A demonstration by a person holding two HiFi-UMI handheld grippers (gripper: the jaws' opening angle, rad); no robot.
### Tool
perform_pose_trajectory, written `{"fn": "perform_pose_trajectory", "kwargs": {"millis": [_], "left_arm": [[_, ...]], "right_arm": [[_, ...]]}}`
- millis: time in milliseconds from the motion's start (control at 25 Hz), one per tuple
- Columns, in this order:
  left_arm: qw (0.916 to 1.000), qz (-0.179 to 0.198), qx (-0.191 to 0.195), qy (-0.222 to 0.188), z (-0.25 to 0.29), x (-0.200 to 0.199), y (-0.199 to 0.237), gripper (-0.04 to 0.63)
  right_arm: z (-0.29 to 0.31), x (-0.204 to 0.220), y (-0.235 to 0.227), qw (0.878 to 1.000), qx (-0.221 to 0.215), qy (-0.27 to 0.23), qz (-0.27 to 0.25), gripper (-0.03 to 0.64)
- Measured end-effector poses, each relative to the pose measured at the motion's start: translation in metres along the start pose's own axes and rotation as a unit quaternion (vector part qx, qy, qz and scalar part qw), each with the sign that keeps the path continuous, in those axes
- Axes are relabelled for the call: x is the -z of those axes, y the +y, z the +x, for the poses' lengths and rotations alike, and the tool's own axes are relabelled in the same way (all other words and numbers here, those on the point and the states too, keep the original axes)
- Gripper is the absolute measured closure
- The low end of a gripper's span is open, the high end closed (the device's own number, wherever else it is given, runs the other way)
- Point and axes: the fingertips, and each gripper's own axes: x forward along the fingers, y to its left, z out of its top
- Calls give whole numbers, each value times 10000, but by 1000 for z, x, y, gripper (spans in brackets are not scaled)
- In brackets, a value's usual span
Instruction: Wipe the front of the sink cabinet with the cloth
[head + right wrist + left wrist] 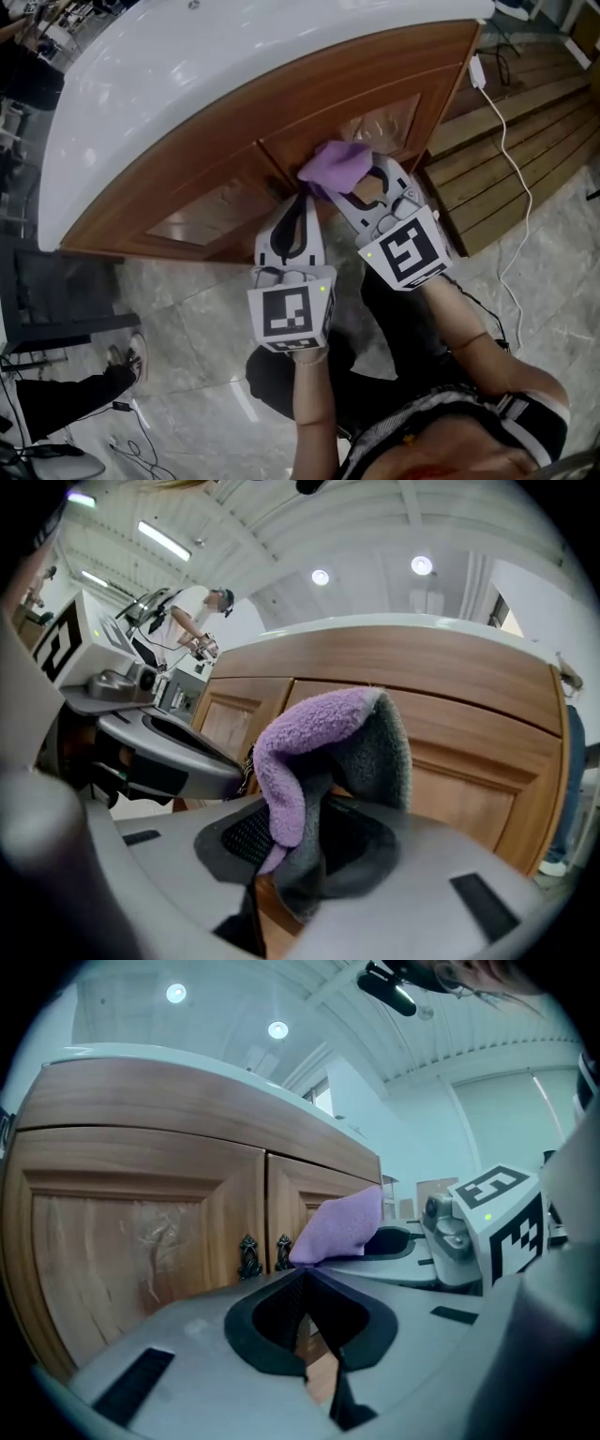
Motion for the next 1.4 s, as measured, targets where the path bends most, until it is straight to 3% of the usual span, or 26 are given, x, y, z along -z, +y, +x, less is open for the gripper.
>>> {"fn": "perform_pose_trajectory", "kwargs": {"millis": [120, 640, 1400], "left_arm": [[10000, -3, -3, 56, 0, 5, 2, 595], [9999, -25, 0, 146, 4, 9, 3, 595], [9999, -9, 142, 96, 6, 8, -6, 595]], "right_arm": [[7, 1, 1, 9997, 147, -59, -177, 456], [7, 1, 0, 9995, 219, -196, -71, 454], [-1, 17, -22, 9989, 456, -3, -48, 454]]}}
